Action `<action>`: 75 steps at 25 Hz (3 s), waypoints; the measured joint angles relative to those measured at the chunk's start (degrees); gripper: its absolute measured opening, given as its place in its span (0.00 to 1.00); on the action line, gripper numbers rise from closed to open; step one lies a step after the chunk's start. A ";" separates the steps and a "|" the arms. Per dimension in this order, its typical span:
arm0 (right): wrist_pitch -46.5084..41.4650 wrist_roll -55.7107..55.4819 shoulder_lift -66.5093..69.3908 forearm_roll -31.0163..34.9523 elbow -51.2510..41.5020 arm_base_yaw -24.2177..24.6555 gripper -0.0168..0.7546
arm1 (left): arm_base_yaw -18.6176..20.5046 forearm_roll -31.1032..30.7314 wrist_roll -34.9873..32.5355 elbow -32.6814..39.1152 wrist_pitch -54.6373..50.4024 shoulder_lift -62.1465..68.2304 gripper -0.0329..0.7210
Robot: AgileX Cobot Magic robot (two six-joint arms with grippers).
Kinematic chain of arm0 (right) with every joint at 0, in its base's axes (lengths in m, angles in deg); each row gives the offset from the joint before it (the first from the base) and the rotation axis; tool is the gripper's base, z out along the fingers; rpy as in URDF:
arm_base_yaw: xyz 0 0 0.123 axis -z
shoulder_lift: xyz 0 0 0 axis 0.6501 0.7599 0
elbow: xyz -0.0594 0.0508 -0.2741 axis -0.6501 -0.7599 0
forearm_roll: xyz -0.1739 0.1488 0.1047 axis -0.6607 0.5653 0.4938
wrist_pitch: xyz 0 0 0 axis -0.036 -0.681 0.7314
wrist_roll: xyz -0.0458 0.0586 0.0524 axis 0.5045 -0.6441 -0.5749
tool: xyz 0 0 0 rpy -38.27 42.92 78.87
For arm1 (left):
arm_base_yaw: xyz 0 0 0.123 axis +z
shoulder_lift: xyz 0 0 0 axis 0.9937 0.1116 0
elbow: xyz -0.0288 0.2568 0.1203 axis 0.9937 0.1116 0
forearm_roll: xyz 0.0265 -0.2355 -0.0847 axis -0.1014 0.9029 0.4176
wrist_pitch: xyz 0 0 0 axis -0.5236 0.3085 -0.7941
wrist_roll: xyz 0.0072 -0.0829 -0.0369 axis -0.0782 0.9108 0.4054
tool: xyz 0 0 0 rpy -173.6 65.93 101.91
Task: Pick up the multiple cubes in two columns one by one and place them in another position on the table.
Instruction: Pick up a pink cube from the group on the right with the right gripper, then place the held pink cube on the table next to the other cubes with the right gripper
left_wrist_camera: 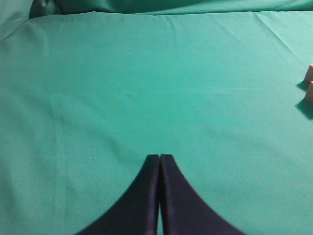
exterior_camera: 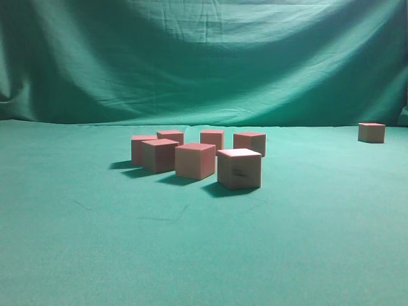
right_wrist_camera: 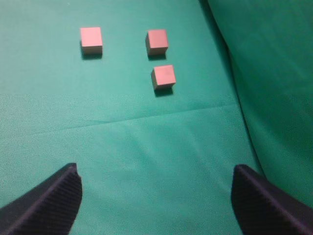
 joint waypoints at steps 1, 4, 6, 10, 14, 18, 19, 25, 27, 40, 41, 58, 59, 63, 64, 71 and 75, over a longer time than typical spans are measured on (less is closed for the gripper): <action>0.00 1.38 0.36 0.98 0.00 2.10 0.77 | 0.00 0.00 0.00 0.00 0.00 0.00 0.04; 0.79 6.85 2.57 5.84 0.00 7.55 0.77 | 0.00 0.00 0.00 0.00 0.00 0.00 0.04; 1.57 10.66 4.95 9.56 0.00 10.53 0.77 | 0.00 0.00 0.00 0.00 0.00 0.00 0.04; 4.71 15.22 10.67 13.98 0.00 15.22 0.77 | 0.00 0.00 0.00 0.00 0.00 0.00 0.04; 9.08 16.63 17.24 14.35 0.00 18.40 0.77 | 0.00 0.00 0.00 0.00 0.00 0.00 0.04; 13.29 19.55 24.03 13.76 0.00 19.59 0.77 | 0.00 0.00 0.00 0.00 0.00 0.00 0.04; 14.12 20.14 25.63 13.73 0.22 19.59 0.77 | 0.00 0.00 0.00 0.00 0.00 0.00 0.04; 16.14 21.25 34.71 12.20 7.28 19.59 0.77 | 0.00 0.00 0.00 0.00 0.00 0.00 0.04; 16.03 21.25 37.65 12.11 11.00 19.59 0.77 | 0.00 0.00 0.00 0.00 0.00 0.00 0.04; 14.91 21.65 47.72 15.33 19.43 19.59 0.77 | 0.00 0.00 0.00 0.00 0.00 0.00 0.04; 14.91 21.75 47.72 15.45 19.43 19.59 0.77 | 0.00 0.00 0.00 0.00 0.00 0.00 0.04; 11.91 22.45 47.35 18.83 19.55 19.69 0.39 | 0.00 0.00 0.00 0.00 0.00 0.00 0.04; 11.16 22.45 47.04 19.77 19.55 19.69 0.39 | 0.00 0.00 0.00 0.00 0.00 0.00 0.04; 8.39 22.45 43.33 21.84 19.55 18.97 0.39 | 0.00 0.00 0.00 0.00 0.00 0.00 0.04; 7.38 22.45 41.88 22.03 19.55 18.57 0.39 | 0.00 0.00 0.00 0.00 0.00 0.00 0.04; 1.28 22.62 30.94 25.01 19.55 11.13 0.39 | 0.00 0.00 0.00 0.00 0.00 0.00 0.04; 0.45 22.94 24.52 25.10 19.55 4.16 0.39 | 0.00 0.00 0.00 0.00 0.00 0.00 0.04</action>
